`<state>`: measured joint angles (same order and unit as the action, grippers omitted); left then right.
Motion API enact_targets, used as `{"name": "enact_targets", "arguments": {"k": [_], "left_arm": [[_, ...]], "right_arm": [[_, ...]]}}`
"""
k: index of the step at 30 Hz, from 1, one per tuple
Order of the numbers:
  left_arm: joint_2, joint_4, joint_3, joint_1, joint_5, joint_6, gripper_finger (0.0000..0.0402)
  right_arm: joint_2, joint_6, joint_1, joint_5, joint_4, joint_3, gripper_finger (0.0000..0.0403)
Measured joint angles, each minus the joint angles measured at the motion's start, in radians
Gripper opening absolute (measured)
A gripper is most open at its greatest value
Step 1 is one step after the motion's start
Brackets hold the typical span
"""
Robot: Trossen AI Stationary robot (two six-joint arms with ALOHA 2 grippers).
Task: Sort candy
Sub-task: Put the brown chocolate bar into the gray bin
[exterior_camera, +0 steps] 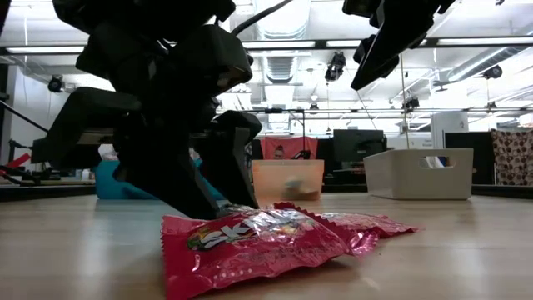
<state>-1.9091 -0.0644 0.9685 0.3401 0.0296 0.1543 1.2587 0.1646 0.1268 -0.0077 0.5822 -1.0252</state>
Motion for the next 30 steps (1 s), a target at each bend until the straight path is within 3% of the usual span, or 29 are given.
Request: {"name": "enact_targets", "arguments": {"k": [13,18,21,25,30], "left_arm": [[0.034,0.012,-0.036,-0.006,0.028,0.005,0.0017],[0.116,-0.009,-0.107,-0.021,0.037,-0.019,0.0012],[0.210,-0.051,-0.168,-0.032,0.095,-0.025,0.0012],[0.348,-0.102,-0.266,-0.048,0.193,-0.061,0.0012],[0.488,-0.313,-0.364,-0.073,0.301,-0.173,0.0012]], "right_arm": [[-0.001,-0.061,0.007,0.005,-0.039,0.016,0.0219],[-0.013,-0.140,0.023,0.005,-0.199,0.080,0.0219],[-0.013,-0.181,0.023,0.008,-0.336,0.148,0.0219],[-0.013,-0.229,0.022,0.010,-0.607,0.266,0.0219],[0.015,-0.329,0.024,0.011,-0.973,0.397,0.0219]]}}
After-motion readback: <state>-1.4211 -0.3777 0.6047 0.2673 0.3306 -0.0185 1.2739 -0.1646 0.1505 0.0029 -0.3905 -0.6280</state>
